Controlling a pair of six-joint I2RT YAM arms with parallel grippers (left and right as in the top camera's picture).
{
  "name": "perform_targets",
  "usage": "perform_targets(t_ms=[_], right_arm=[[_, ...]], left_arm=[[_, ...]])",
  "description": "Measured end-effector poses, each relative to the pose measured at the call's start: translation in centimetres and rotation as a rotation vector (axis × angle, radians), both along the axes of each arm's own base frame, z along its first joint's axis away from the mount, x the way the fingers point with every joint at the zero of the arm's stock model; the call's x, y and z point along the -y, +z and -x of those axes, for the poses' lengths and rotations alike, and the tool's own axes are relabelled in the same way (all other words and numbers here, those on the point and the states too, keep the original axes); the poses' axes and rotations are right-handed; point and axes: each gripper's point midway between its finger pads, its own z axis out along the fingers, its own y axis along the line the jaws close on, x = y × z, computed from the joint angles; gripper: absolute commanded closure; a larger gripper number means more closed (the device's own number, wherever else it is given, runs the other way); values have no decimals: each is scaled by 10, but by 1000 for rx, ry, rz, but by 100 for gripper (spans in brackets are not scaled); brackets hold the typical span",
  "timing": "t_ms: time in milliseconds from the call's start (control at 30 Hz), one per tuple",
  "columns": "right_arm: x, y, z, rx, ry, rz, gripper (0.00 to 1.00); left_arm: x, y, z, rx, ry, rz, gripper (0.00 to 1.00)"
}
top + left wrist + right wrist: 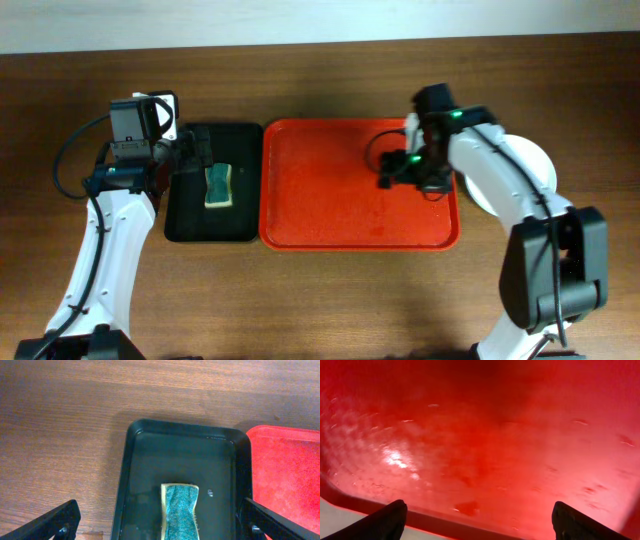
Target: Clean dirty plates on tray and stack at the side
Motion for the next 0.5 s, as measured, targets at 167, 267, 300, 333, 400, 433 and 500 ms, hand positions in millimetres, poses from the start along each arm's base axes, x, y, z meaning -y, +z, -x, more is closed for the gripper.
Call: perform_targets(t_ms=[167,267,300,333,400,433,500], right_arm=[[-60,0,22,26,178,9,0],[-75,-3,35,45,255,86,1],[-77,-4,37,60,274,121,1],[-77,-4,37,71,283,147,1],[-76,-4,36,86,291,180,1],[-75,-4,36,93,292,195,1],[-72,-4,34,100,290,212,1]], left_arm=[[0,0,0,0,0,0,1],[0,0,0,0,0,0,1],[0,0,0,0,0,0,1],[0,0,0,0,0,0,1],[0,0,0,0,0,0,1],[0,0,0,0,0,0,1],[0,0,0,0,0,0,1]])
